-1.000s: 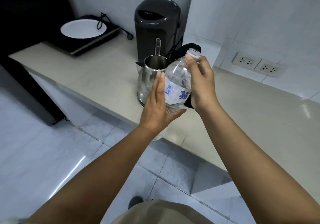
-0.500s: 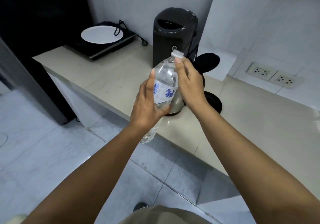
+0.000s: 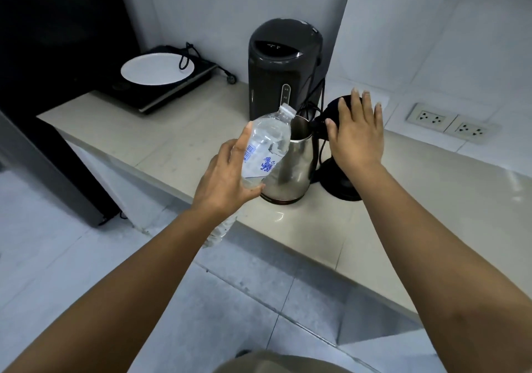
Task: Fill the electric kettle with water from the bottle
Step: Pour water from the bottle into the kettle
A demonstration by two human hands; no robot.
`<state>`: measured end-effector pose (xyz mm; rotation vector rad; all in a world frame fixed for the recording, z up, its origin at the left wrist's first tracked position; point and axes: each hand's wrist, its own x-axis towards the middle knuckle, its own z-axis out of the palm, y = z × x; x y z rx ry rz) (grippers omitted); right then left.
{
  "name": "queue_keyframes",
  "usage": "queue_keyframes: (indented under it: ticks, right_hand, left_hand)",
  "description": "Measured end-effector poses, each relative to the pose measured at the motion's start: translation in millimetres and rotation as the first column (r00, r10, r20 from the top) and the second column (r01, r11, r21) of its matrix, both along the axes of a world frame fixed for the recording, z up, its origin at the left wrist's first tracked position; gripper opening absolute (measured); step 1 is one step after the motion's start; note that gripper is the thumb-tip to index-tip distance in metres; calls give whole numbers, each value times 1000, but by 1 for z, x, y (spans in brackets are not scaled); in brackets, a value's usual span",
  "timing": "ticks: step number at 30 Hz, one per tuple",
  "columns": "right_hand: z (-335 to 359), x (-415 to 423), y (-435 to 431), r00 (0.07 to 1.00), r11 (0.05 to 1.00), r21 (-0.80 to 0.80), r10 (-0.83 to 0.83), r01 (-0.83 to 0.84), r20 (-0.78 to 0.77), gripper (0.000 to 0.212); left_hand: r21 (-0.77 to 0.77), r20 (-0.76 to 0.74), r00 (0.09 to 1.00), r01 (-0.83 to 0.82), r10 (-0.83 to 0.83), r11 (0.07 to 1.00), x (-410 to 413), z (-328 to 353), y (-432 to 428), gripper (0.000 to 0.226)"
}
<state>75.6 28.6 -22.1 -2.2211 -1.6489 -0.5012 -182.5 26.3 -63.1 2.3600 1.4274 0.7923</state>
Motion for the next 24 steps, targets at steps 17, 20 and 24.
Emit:
queue_keyframes:
  ticks: [17,20,24]
  right_hand:
    - [-16,5,8,999,992,127,22,-18,-36,51]
    - [-17,6,9,998,988,153,35,-28,-44,51]
    - [-18,5,11,997,986,164,48,-36,-68,52]
  left_hand:
    - [-32,-308,951,9,-19,999,-7,27,26,119]
    - [0,-371,929,2,-2,1000,-9,33,27,119]
    - [36,-450,893,-13,28,999,-12,38,26,121]
